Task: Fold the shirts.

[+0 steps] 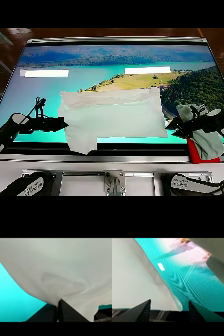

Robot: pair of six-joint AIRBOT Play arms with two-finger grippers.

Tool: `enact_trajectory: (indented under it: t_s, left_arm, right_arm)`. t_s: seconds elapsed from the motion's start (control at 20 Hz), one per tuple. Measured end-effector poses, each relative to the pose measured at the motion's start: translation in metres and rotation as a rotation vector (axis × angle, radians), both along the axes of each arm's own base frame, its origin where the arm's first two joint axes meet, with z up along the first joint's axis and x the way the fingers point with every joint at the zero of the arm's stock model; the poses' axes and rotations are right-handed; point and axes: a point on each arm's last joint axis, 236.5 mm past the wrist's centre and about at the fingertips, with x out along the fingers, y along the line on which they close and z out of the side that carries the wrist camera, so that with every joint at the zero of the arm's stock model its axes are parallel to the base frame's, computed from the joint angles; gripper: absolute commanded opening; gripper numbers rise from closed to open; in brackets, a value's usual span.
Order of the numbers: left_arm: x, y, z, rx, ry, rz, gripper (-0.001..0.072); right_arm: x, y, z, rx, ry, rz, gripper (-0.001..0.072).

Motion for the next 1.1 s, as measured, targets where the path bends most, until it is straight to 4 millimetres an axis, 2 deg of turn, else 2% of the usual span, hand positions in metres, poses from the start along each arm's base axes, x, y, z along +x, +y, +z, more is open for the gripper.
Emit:
enact_trajectory:
  t_s: [0.1,0.2,0.25,0.3,0.35,0.5,0.55,0.6,0.65,0.7,0.75,0.8,0.9,0.95,1.0,1.05,1.1]
  left_arm:
    - [0.007,0.001,0.013,0.004,-0.043,-0.001,0.0052]
    - [0.014,0.002,0.023,0.008,-0.075,0.001,0.0052]
    - [0.018,0.002,0.029,0.009,-0.091,0.002,0.0052]
    - [0.022,0.002,0.034,0.011,-0.106,0.003,0.0052]
    - [0.025,0.003,0.038,0.011,-0.119,0.006,0.0052]
    - [0.041,0.003,0.064,0.011,-0.175,0.004,0.0051]
    - [0.048,0.003,0.078,0.012,-0.207,0.0,0.0051]
    - [0.058,0.003,0.102,0.014,-0.26,-0.007,0.0051]
    - [0.067,0.002,0.128,0.019,-0.32,-0.022,0.0052]
    - [0.076,0.001,0.164,0.029,-0.402,-0.041,0.0052]
    - [0.084,0.001,0.206,0.042,-0.498,-0.052,0.0051]
    - [0.088,0.001,0.257,0.058,-0.614,-0.061,0.0052]
    - [0.078,0.0,0.366,0.094,-0.86,-0.071,0.0052]
    - [0.064,-0.002,0.417,0.114,-0.978,-0.074,0.0052]
    - [0.043,-0.003,0.47,0.135,-1.105,-0.073,0.0051]
    - [0.017,-0.004,0.515,0.163,-1.217,-0.069,0.0052]
    - [-0.007,-0.003,0.548,0.188,-1.303,-0.057,0.0052]
  right_arm:
    - [0.003,0.008,-0.004,0.016,-0.012,-0.006,0.0592]
    - [0.004,0.023,-0.007,0.045,-0.005,0.011,0.0592]
    - [0.005,0.031,-0.009,0.051,0.0,0.028,0.0565]
    - [0.004,0.041,-0.012,0.061,0.009,0.046,0.0282]
    - [0.003,0.048,-0.017,0.054,0.016,0.073,0.0061]
    - [0.01,0.063,-0.015,0.043,-0.01,0.132,0.0057]
    - [0.019,0.065,-0.005,0.04,-0.053,0.156,0.0057]
    - [0.033,0.069,0.013,0.052,-0.113,0.167,0.0057]
    - [0.046,0.074,0.039,0.065,-0.181,0.198,0.0057]
    - [0.061,0.075,0.071,0.054,-0.269,0.225,0.0057]
    - [0.083,0.07,0.111,0.008,-0.398,0.241,0.0058]
    - [0.098,0.068,0.157,-0.038,-0.521,0.267,0.0058]
    - [0.115,0.065,0.274,-0.169,-0.828,0.3,0.0058]
    - [0.113,0.059,0.341,-0.277,-0.997,0.297,0.0058]
    - [0.101,0.055,0.407,-0.387,-1.16,0.275,0.0058]
    - [0.081,0.052,0.461,-0.476,-1.287,0.24,0.0058]
    - [0.056,0.05,0.511,-0.556,-1.407,0.188,0.0058]
